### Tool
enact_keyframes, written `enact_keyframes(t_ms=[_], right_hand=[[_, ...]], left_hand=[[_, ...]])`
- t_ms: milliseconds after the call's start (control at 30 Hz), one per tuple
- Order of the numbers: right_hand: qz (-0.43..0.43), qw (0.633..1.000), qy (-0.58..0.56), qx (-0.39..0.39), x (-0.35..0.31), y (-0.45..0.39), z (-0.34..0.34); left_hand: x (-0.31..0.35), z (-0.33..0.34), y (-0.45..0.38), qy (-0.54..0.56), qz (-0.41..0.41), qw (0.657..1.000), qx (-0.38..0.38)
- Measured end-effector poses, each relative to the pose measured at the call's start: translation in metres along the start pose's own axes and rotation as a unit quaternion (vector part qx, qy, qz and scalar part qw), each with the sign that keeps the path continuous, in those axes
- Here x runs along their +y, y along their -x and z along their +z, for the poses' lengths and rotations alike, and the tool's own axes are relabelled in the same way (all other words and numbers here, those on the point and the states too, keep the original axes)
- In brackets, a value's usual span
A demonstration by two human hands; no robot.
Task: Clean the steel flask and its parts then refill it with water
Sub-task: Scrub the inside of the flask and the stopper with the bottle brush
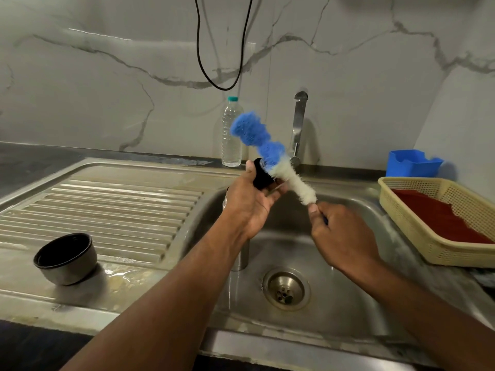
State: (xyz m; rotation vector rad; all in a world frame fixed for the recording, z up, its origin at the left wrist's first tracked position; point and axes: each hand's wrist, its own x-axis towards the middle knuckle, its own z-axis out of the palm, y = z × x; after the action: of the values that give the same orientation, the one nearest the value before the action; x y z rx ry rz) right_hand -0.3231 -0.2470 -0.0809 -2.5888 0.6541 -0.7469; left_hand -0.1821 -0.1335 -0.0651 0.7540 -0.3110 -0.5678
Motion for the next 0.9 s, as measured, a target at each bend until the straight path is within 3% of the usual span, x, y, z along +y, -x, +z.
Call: enact_keyframes(t_ms=[333,600,733,833,900], right_hand=[[0.004,1.0,-0.027,0.01,0.0063,-0.0046,-0.0016],[-0.03,0.999,-0.005,0.028,0.0044,-0.0031,-0.0007],[0.009,0.999,-0.027,0.016,0.0059,-0.0043,-0.0031],[-0.025,0.999,0.0,0.035,0.0048,-0.0037,-0.002],[-0.002,1.0,-0.016,0.021,0.0052,-0.0041,-0.0011]], left_hand=[[-0.0051,0.0012,0.0005,-0.074,-0.009,0.997,0.008],[-0.0054,0.0042,0.0024,-0.067,-0.007,0.998,-0.001],[-0.0063,0.0081,0.0048,-0.09,-0.008,0.996,0.0],[-0.0061,0.009,0.0045,-0.074,0.0,0.997,-0.002],[-0.0059,0.0087,0.0049,-0.062,-0.002,0.998,0.002]])
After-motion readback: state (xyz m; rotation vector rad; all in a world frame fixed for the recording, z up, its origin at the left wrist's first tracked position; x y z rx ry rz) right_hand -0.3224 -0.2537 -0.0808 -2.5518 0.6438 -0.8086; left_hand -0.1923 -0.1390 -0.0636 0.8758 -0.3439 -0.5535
